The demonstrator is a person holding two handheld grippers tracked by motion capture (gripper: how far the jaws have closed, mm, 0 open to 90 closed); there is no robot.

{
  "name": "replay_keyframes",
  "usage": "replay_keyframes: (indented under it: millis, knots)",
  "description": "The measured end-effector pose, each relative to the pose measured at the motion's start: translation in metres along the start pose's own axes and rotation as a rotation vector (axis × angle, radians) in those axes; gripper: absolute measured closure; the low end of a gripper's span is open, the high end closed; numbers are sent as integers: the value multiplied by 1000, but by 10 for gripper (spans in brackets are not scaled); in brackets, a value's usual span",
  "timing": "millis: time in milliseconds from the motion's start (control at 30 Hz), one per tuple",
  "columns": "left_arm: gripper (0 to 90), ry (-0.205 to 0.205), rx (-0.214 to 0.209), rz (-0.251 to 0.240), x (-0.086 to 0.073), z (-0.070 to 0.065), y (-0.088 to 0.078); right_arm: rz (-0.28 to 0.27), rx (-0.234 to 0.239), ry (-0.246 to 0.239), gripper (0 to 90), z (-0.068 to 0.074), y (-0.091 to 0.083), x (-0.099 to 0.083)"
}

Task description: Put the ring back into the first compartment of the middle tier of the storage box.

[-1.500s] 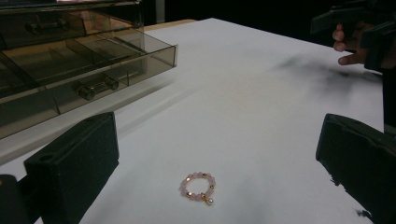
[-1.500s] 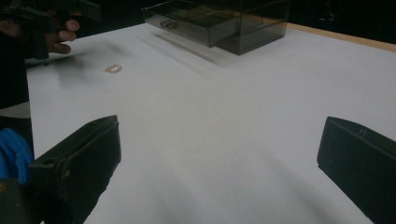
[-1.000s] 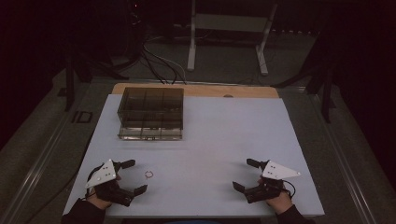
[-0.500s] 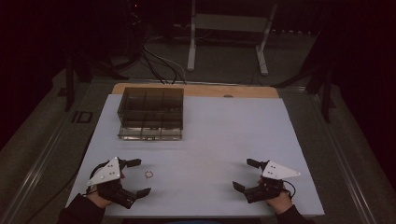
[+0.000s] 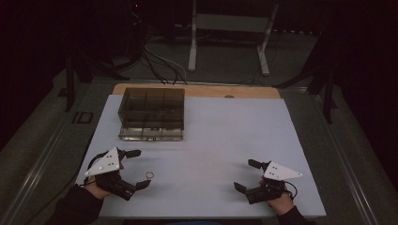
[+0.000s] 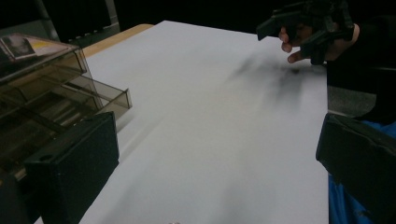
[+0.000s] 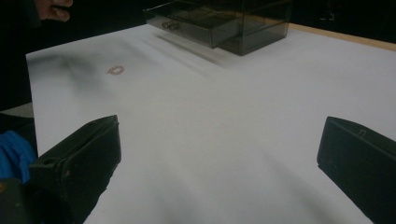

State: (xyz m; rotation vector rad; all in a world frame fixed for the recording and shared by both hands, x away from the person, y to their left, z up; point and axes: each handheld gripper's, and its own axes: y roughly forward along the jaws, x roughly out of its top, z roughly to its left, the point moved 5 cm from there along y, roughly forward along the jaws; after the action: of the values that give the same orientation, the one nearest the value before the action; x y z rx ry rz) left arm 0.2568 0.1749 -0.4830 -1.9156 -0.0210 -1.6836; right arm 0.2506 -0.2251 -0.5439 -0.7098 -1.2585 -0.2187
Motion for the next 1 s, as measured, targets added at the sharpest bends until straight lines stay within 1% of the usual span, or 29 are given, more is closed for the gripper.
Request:
replay_keyframes:
  millis: [133,267,300,367,400,433,467,500,767,833,967,1000]
  knots:
    - [9,-4,0,3,3,4,1,-8,1,7,0,0,0,1]
    - [9,0,16,14,5,13,3,-1,10,12,0,0,0,0]
    - [9,0,16,14,5,13,3,-3,9,11,0,0,0,0]
    - [9,1,26,28,5,19,5,0,8,7,0,0,0,0]
    - [9,1,26,28,5,19,5,2,8,8,0,0,0,-1]
    - [9,-5,31,30,5,22,6,0,5,7,0,0,0,-1]
    - [9,-5,31,30,5,22,6,-4,6,12,0,0,0,0]
    - [9,-10,35,30,6,25,7,-5,4,10,0,0,-1,0]
    - [9,-15,48,48,3,33,13,-6,7,13,0,0,-1,0]
    - [9,-22,62,55,1,37,15,-2,6,14,0,-1,-1,-1]
    - [9,-29,71,67,-1,40,17,-4,9,12,0,0,0,0]
    - [9,-36,78,77,-3,42,18,-1,13,15,0,-1,0,-1]
